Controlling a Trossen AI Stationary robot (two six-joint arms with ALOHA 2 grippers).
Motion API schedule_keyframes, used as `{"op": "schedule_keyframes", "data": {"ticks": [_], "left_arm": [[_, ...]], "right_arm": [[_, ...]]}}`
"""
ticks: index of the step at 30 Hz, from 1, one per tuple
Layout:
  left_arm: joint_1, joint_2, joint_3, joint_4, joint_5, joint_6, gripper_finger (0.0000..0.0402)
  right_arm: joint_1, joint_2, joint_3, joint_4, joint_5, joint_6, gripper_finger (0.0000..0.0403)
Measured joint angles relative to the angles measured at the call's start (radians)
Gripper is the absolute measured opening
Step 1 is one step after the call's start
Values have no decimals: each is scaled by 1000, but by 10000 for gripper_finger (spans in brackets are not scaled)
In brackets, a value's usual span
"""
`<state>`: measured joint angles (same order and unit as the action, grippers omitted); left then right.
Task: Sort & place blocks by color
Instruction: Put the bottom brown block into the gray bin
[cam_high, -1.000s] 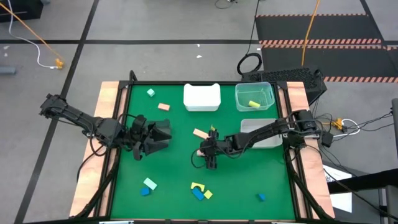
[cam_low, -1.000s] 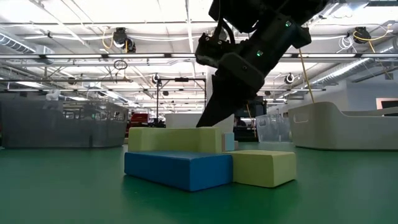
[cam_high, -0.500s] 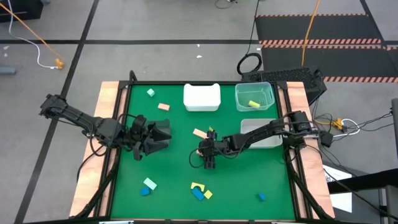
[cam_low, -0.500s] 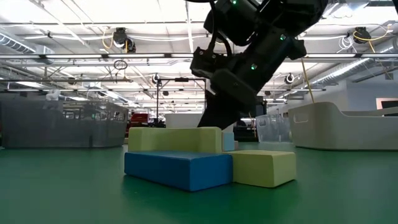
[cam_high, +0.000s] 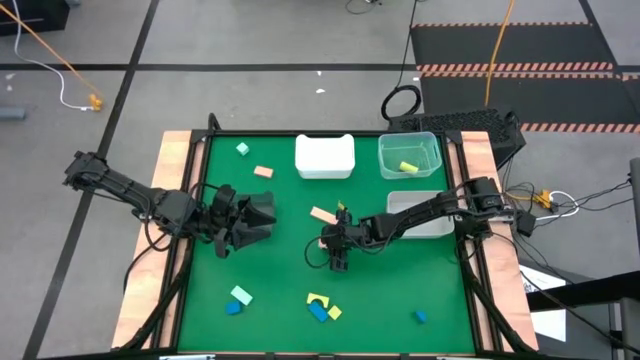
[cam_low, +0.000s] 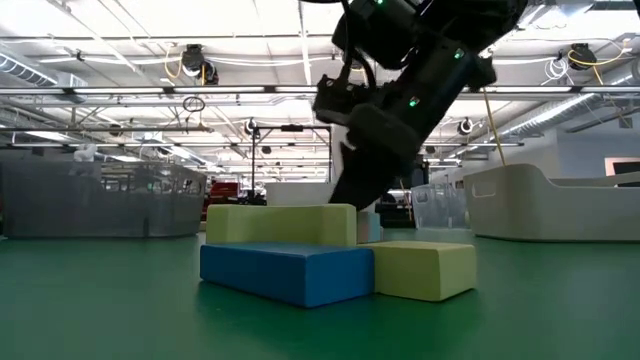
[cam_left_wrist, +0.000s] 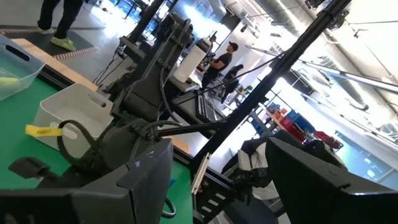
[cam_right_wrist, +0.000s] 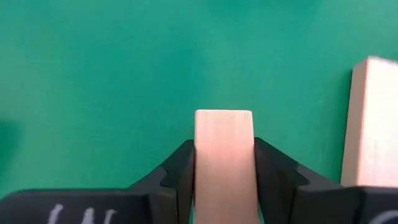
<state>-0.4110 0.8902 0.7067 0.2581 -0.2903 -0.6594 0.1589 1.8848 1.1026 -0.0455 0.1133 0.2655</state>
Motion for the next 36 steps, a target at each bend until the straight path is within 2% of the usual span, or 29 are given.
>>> {"op": "schedule_keyframes", "data": {"ticks": [7,11,18,23,27,31,36], "left_arm": [[0,0,0,0,0,-29,257],[3,0,0,5,0,-54,257],[6,0,0,6,0,-32,257],[26,0,0,3,0,-15,257],[52,0,0,-2,0,47,257],[89,0,0,-45,0,103,257],[150,0,0,-148,1,98,257]], "right_arm": [[-1,-184,2,-9,12,36,113],[-2,-310,1,-88,16,88,113],[-14,-541,2,-470,118,352,113],[-13,-672,2,-762,127,599,113],[-14,-732,2,-971,135,744,113],[-13,-729,2,-1148,144,859,113],[-13,-711,2,-1256,144,926,116]]}}
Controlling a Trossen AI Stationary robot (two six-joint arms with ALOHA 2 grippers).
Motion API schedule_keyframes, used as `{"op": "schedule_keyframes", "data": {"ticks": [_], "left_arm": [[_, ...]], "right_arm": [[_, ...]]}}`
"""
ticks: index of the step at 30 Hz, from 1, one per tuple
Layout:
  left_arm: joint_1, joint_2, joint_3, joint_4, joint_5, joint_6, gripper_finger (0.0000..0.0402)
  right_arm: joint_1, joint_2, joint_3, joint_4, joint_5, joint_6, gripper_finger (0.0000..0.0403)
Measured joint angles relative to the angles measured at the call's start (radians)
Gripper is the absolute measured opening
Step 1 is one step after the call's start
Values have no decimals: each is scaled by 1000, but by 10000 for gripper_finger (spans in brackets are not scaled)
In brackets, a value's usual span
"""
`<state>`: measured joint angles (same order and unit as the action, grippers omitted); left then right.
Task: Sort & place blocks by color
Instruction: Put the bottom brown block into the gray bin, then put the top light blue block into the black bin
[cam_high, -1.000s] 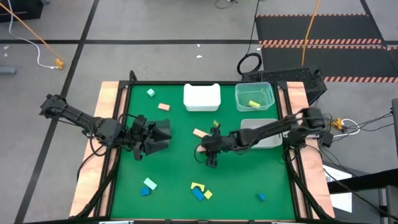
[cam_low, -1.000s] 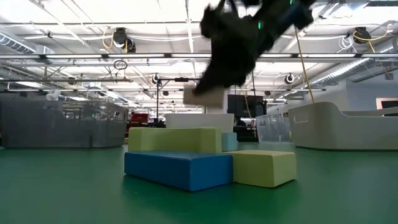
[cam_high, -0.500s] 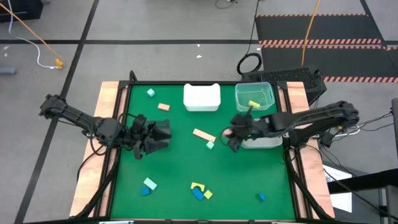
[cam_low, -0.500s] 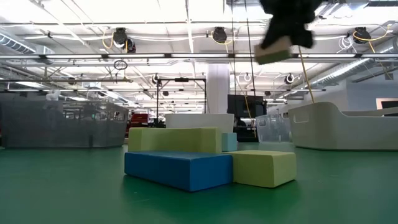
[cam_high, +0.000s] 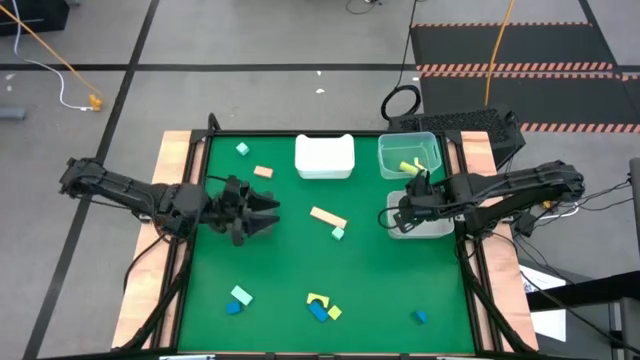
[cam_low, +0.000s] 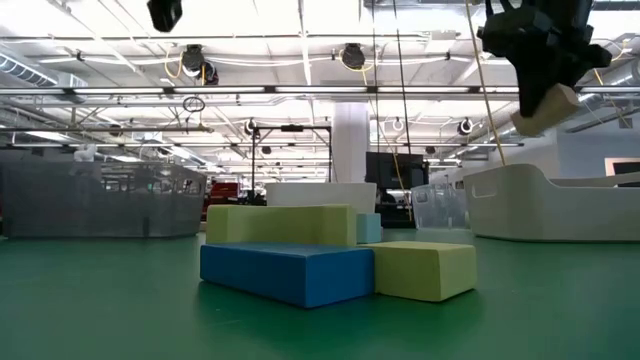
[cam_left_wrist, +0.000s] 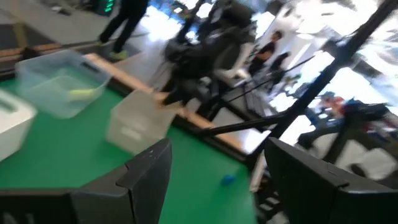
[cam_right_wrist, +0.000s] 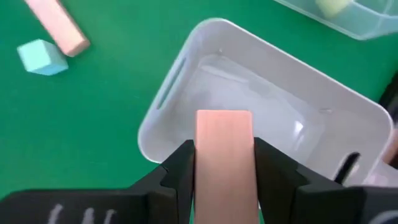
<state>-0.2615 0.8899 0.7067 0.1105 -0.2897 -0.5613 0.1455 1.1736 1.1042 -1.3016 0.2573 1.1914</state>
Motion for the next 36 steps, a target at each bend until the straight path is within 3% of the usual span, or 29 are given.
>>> {"op": "schedule_keyframes", "data": {"ticks": [7,12,20,29,36], "left_arm": [[121,0,0,-218,0,-52,257],[246,0,0,-402,-2,-33,257],[537,20,0,-666,-53,31,257],[833,189,0,-690,-49,155,257],[1003,334,0,-633,116,201,257]], "right_arm": [[0,0,0,6,-50,2,239],[0,0,0,5,-52,28,282],[-16,0,0,34,-50,132,283],[-66,0,1,260,7,157,277],[-74,8,2,428,44,155,277]]}}
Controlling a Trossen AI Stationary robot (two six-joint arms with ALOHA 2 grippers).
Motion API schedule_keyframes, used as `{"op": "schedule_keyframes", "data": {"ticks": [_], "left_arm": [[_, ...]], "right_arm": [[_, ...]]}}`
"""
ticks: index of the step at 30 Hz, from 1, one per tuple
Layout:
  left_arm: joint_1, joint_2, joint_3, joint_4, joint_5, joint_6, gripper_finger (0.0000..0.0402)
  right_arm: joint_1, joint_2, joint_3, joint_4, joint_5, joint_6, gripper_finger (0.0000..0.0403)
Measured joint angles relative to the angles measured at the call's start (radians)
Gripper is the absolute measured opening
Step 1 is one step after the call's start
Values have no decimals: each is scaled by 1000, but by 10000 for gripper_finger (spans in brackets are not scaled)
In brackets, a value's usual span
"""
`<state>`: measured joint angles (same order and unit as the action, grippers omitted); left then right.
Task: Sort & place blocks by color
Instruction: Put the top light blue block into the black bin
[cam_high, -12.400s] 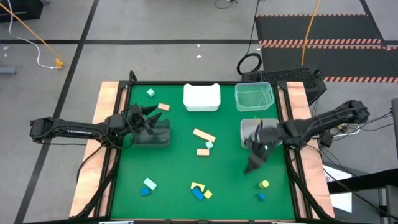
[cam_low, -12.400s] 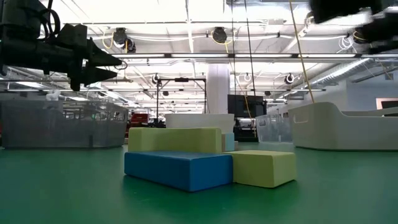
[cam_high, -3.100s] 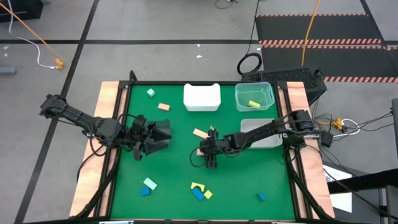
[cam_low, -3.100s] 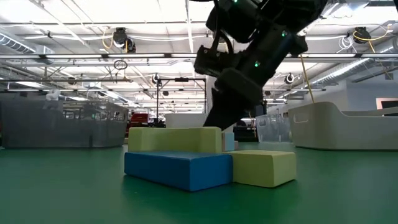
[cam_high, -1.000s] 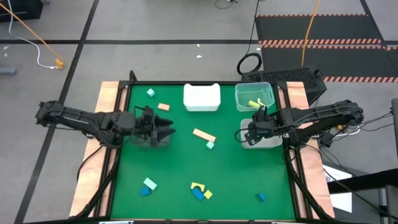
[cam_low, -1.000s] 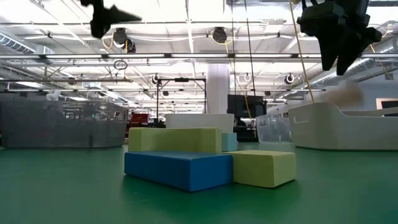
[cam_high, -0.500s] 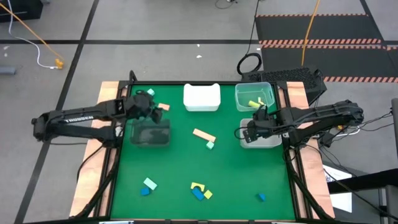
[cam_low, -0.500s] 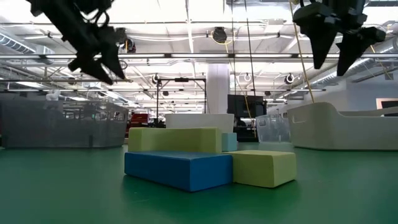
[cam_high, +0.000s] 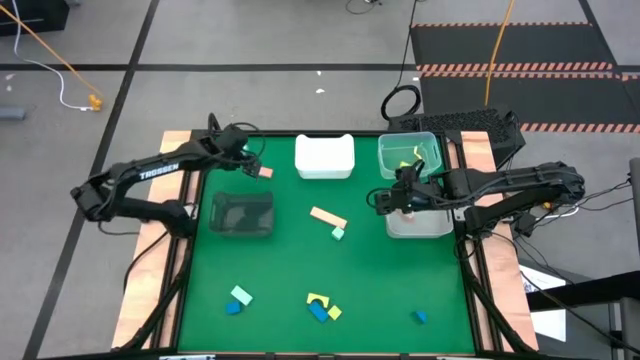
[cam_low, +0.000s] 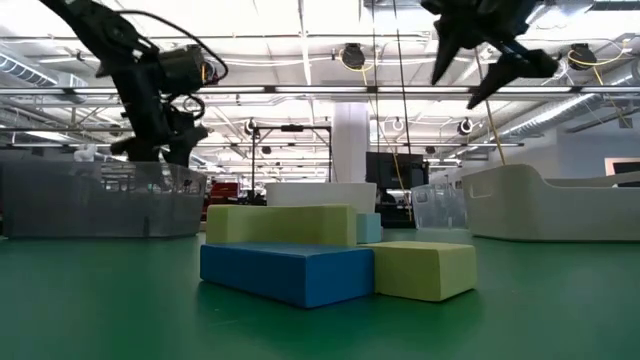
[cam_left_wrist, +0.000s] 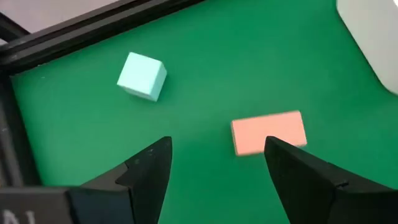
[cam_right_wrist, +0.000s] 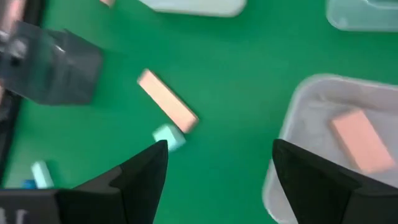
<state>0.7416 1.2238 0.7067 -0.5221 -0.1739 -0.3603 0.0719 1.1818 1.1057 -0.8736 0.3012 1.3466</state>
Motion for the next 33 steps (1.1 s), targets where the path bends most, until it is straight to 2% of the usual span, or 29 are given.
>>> {"op": "schedule_keyframes", "data": {"ticks": [4,10,15,21,26,33], "left_arm": [[62,39,0,67,9,13,257],[132,72,0,164,73,25,257],[147,91,0,149,81,-31,257],[144,152,0,185,113,-21,257],[149,199,0,199,28,-9,257],[154,200,0,289,2,38,257]], "right_arm": [[-1,28,0,74,44,-23,277],[-31,113,0,159,36,-109,277],[-72,177,0,182,-45,-180,277],[-104,210,0,224,-68,-234,277],[-113,210,0,250,-67,-239,277],[-113,210,0,268,-67,-262,277]]}}
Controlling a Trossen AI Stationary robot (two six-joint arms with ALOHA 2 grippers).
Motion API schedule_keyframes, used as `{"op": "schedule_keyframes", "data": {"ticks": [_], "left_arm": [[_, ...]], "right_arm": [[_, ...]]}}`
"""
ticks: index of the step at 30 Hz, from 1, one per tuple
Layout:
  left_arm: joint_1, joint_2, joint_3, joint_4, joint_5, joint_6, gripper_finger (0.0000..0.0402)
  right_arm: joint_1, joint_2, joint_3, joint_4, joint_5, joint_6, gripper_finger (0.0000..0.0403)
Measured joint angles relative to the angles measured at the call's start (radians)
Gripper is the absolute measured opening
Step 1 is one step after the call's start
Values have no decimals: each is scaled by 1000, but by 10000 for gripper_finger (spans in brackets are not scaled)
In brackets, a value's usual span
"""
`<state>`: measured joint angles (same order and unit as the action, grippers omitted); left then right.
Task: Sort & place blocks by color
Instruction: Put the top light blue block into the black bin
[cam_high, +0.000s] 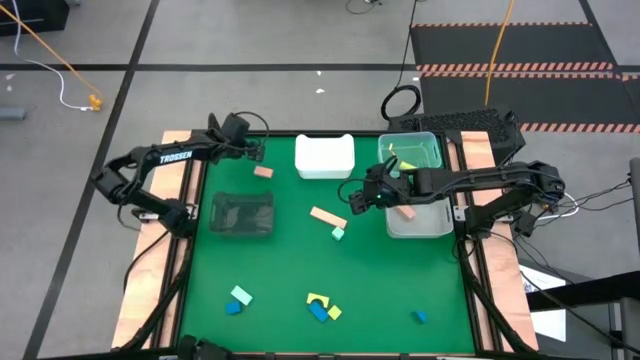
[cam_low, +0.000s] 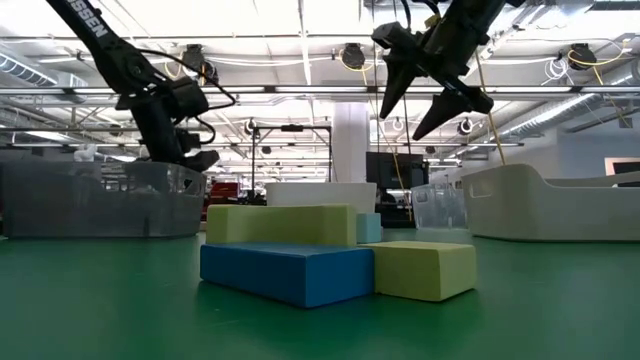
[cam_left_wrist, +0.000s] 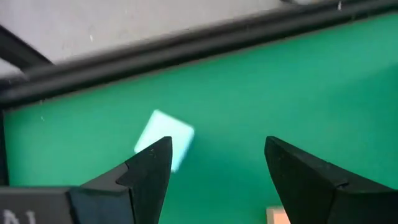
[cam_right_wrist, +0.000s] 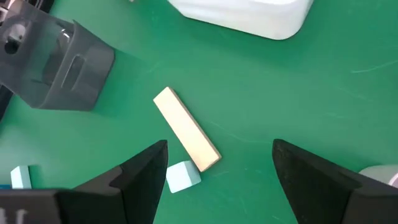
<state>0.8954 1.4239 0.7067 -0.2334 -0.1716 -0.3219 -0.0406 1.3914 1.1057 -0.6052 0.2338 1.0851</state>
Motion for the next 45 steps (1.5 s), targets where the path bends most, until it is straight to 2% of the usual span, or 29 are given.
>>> {"op": "schedule_keyframes", "data": {"ticks": [5,12,20,34,41,43,45], "left_arm": [[23,16,0,-7,-60,-8,257],[29,74,0,44,-19,-59,257],[21,88,0,51,-66,-183,257],[-30,41,0,-33,-58,-306,257],[-78,-12,-1,-95,-66,-438,257],[-93,-19,-1,-101,-96,-437,257],[-106,-21,-1,-95,-172,-400,257]], "right_arm": [[0,0,0,0,0,-2,277],[-2,0,0,-1,0,-54,277],[-9,0,0,-5,0,-96,277],[-47,0,0,-5,-2,-184,277],[-116,0,0,-5,-1,-287,277],[-140,0,0,-5,-1,-333,277],[-163,0,-1,-5,0,-379,277]]}}
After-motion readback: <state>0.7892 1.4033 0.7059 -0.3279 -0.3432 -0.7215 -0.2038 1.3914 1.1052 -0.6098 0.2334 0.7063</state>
